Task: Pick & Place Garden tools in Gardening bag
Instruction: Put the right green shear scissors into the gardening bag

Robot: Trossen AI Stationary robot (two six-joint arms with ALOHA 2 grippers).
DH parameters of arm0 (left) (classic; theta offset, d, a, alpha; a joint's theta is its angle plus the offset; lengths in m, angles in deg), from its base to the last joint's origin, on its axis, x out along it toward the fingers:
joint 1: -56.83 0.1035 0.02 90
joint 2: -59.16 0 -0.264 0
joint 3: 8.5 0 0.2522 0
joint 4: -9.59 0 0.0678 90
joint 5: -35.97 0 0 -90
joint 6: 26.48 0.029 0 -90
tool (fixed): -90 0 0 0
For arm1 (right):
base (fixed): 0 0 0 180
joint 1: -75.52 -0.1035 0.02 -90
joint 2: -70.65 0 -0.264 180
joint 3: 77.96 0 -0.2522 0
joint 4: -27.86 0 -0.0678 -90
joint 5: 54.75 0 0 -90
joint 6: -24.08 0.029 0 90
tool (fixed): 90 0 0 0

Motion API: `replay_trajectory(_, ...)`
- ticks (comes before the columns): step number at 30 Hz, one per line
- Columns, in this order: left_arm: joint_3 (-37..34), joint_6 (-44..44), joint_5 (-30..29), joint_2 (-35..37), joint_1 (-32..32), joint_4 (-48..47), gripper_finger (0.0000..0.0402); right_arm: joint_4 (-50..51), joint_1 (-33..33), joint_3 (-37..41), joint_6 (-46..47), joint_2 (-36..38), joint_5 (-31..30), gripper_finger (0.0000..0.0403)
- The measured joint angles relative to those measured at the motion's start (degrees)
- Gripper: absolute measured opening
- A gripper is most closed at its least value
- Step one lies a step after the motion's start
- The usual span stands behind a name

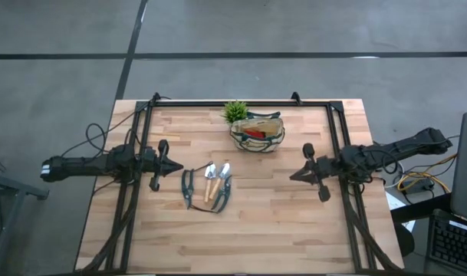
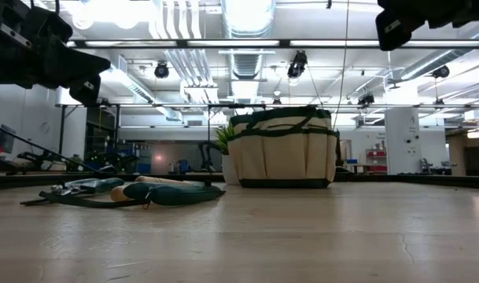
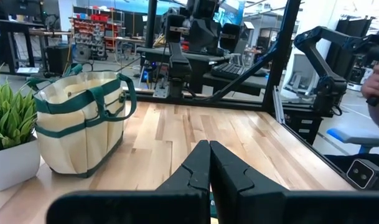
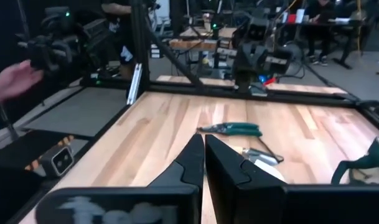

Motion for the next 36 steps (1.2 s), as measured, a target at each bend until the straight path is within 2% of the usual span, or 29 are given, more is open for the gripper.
replay_trajectory(4,0.00,0.00,-0.02,0.00,0.01,-0.22,0.0005,-0.72,0.00,0.46,-1.06,-1.23,0.01,0.0008)
replay_trajectory(6,0.00,2.64,-0.53,0.00,0.00,-0.08,0.0005,-2.21,-0.01,0.87,-0.95,-1.95,0.07,0.0008)
replay_trajectory(8,0.00,7.10,-3.14,0.00,0.03,0.74,0.0005,-2.41,0.00,1.02,-0.74,-2.48,0.11,0.0008)
replay_trajectory(12,0.00,7.61,-6.73,0.00,0.04,0.87,0.0005,-2.61,0.00,1.05,-0.95,-3.13,0.18,0.0008)
replay_trajectory(13,0.00,5.56,-7.13,-0.01,0.04,1.42,0.0005,-2.83,0.00,1.05,-1.08,-3.21,0.22,0.0008)
replay_trajectory(14,0.00,-0.27,-6.97,-0.10,-0.11,2.54,0.0005,-3.13,0.00,1.05,-1.13,-3.34,0.22,0.0008)
replay_trajectory(16,0.00,-17.56,-5.03,-0.49,-0.40,4.95,0.0005,-3.61,0.00,1.05,-1.24,-3.47,0.24,0.0008)
replay_trajectory(17,0.00,-21.93,-5.47,-0.55,-0.43,5.87,0.0005,-3.54,0.00,1.05,-1.27,-3.47,0.24,0.0008)
replay_trajectory(21,-0.30,-28.25,-12.14,-1.35,-1.02,11.26,0.0005,-3.27,0.00,1.07,-1.21,-3.80,0.22,0.0008)
replay_trajectory(25,-0.98,-30.13,-5.90,-4.25,-3.92,16.72,0.0005,-3.24,0.00,1.07,-0.35,-4.28,0.22,0.0008)
replay_trajectory(29,-1.01,-31.26,1.84,-9.22,-9.88,21.83,0.0005,-3.44,0.00,1.09,0.63,-5.10,0.22,0.0008)
replay_trajectory(30,-1.01,-30.56,1.43,-10.43,-11.26,22.10,0.0005,-3.60,0.00,1.09,0.79,-5.39,0.21,0.0008)
replay_trajectory(35,-0.48,-30.86,-15.91,-15.50,-14.78,22.19,0.0005,-7.64,0.00,1.09,1.60,-7.61,0.19,0.0008)
replay_trajectory(36,0.01,-29.96,-17.66,-16.52,-15.03,22.21,0.0005,-8.27,0.00,1.09,1.57,-8.12,0.19,0.0008)
